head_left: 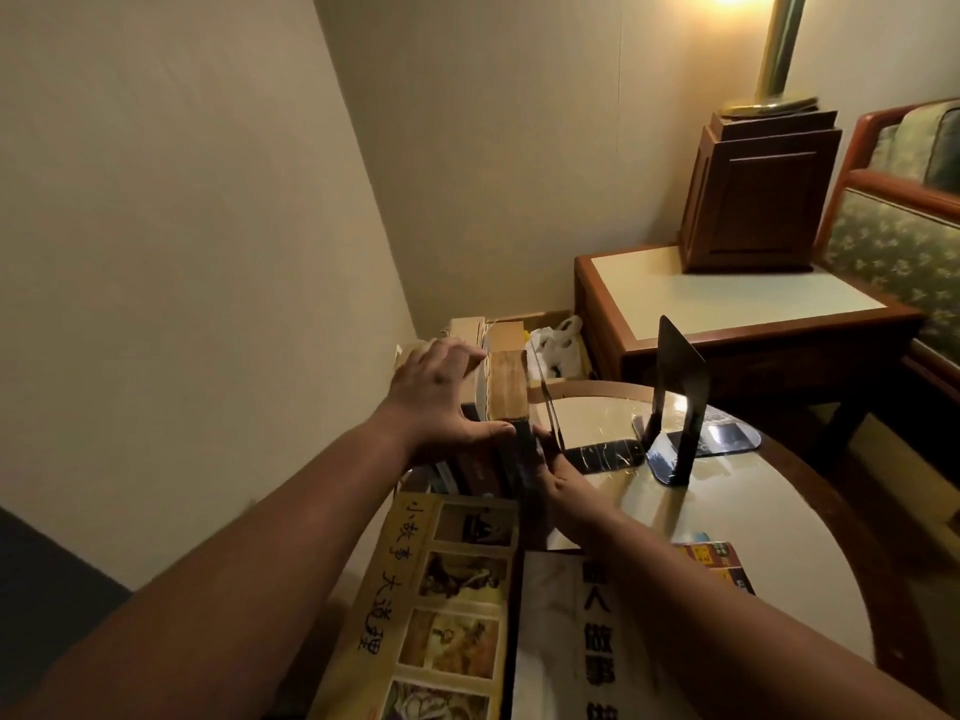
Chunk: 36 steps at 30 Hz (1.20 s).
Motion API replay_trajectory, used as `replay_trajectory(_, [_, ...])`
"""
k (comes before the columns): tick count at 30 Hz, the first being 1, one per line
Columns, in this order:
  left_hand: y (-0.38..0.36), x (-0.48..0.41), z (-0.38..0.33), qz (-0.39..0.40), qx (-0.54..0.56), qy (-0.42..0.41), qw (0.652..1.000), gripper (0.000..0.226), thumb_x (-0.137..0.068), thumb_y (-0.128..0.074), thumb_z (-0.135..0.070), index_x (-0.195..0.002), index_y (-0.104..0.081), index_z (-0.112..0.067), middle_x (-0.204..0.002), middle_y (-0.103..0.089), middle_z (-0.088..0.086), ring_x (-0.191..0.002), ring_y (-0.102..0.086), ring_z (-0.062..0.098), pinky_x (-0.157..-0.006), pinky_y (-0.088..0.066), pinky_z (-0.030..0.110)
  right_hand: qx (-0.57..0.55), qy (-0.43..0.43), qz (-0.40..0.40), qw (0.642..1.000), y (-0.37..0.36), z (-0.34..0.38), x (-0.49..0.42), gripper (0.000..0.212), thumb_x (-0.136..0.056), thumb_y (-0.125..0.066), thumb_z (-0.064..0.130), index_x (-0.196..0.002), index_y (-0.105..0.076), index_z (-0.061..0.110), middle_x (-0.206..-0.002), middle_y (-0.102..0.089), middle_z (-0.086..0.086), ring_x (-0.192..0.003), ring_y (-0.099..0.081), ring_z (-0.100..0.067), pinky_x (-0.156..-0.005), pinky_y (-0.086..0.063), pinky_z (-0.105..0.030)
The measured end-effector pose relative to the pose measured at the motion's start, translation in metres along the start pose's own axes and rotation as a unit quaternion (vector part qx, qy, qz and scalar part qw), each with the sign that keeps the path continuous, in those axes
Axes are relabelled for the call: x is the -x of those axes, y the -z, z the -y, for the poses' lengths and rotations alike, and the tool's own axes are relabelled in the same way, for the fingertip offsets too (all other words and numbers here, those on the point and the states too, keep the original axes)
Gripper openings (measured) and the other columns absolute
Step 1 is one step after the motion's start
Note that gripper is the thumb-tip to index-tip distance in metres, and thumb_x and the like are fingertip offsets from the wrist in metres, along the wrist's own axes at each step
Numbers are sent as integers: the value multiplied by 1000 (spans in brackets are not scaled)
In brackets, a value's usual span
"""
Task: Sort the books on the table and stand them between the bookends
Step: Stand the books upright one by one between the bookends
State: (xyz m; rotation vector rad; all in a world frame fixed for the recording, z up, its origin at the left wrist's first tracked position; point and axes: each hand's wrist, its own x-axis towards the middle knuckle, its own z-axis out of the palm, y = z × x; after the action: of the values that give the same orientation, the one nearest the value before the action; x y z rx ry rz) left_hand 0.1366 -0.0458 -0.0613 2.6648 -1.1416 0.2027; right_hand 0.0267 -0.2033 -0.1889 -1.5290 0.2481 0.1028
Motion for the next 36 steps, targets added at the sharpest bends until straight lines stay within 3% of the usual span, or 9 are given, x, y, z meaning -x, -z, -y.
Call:
replay_trajectory(3, [9,-18,-16,17,-31,-49,998,95,-63,-65,-80,-141,-39,-32,-148,-37,4,-140,-29,26,-115,-28,50,75,-10,-2,997,6,-5,-1,41,-103,-40,46,-138,-41,25,-129,-57,-6,-116,-56,-20,-94,-52,-39])
replay_trajectory(6, [7,-33,-37,91,-62,-105,988,99,-69,-67,-74,-150,-22,-40,-162,-18,3,-150,-10,28,-121,-14,51,186,14,-14,982,10,0,6,35,-105,-40,36,-133,-44,16,-121,-57,-5,-104,-55,-13,-79,-47,-21])
replay_trajectory(9, [4,-42,-49,146,-119,-135,973,95,-76,-64,-70,-153,-15,-42,-164,-14,-2,-151,-8,24,-121,-12,47,184,26,10,983,17,3,17,39,-104,-39,41,-137,-44,20,-129,-58,-5,-115,-56,-17,-92,-48,-29])
replay_trajectory(12, [2,-49,-49,151,-120,-133,972,88,-78,-61,-70,-152,-22,-40,-160,-27,-3,-147,-23,22,-120,-16,47,188,33,25,981,31,5,33,40,-104,-37,43,-137,-51,24,-128,-62,-2,-117,-57,-16,-99,-48,-38])
replay_trajectory(16, [-1,-48,-48,167,-147,-126,967,89,-75,-66,-68,-150,-28,-36,-160,-26,-5,-146,-26,20,-121,-13,49,231,38,4,972,49,8,64,32,-102,-47,36,-130,-57,25,-121,-61,8,-115,-58,-13,-98,-51,-35])
replay_trajectory(19, [-2,-46,-48,167,-131,-108,971,92,-73,-70,-62,-150,-28,-35,-159,-30,-3,-144,-31,22,-121,-12,49,266,48,1,963,56,0,93,47,-90,-60,49,-131,-55,28,-128,-59,10,-120,-56,-9,-94,-52,-28])
replay_trajectory(25, [-3,-44,-50,154,-102,-65,981,92,-69,-74,-61,-147,-33,-34,-146,-50,1,-134,-45,25,-120,-19,47,468,47,46,881,65,-15,118,74,-75,-76,59,-139,-47,39,-138,-47,17,-124,-47,-8,-96,-44,-20])
replay_trajectory(31, [0,-40,-53,155,-99,-43,982,92,-69,-76,-60,-147,-35,-36,-147,-50,2,-136,-43,27,-119,-23,46,495,60,5,867,80,-8,131,59,-80,-75,46,-134,-55,33,-126,-58,15,-110,-55,-4,-80,-49,-14])
replay_trajectory(36, [4,-36,-57,155,-100,-25,983,91,-70,-76,-59,-148,-34,-37,-149,-47,2,-139,-36,32,-115,-28,47,433,1,-36,901,105,2,134,54,-81,-79,29,-130,-57,28,-123,-59,9,-109,-62,-13,-74,-57,-19])
